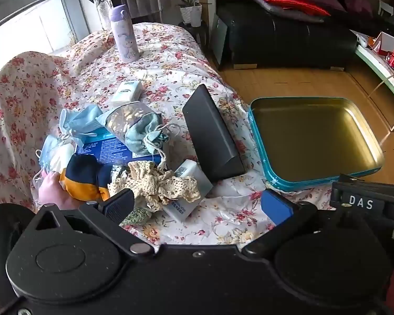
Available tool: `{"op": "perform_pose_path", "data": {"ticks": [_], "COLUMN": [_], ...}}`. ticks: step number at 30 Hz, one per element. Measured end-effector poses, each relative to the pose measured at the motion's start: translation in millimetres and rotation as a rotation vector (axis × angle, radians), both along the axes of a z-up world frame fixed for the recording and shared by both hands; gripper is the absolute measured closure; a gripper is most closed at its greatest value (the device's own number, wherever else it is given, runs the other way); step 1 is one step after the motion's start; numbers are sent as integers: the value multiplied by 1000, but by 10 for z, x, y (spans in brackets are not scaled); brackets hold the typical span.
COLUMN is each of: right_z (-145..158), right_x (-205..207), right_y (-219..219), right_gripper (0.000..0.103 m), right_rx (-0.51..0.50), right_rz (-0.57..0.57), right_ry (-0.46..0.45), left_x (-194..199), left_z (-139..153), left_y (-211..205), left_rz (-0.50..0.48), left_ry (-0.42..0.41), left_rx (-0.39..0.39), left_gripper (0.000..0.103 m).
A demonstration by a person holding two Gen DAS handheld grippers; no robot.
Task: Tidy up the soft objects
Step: 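Move both tools toward the pile of soft items on the bedspread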
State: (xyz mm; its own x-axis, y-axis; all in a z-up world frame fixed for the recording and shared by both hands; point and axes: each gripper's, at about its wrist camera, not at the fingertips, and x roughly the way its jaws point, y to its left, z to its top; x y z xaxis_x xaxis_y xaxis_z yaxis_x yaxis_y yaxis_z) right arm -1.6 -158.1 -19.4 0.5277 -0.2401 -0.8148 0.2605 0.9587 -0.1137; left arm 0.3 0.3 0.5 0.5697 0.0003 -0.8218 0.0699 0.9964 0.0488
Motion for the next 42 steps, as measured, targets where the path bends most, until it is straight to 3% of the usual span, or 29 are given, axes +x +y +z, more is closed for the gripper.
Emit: {"op": "perform_pose_path", "data": {"ticks": [42], "right_z": [-30], "right_x": [-3], "right_y": [84], "right_gripper": [0], "right_rx": [15], "right_rz": [29], "right_ry": [4], "left_x": [-19], "left_z": [-80], "left_y": [99], "left_rz": [19], "left_ry": [2], "left_rx": [22], "left_gripper": [4]}}
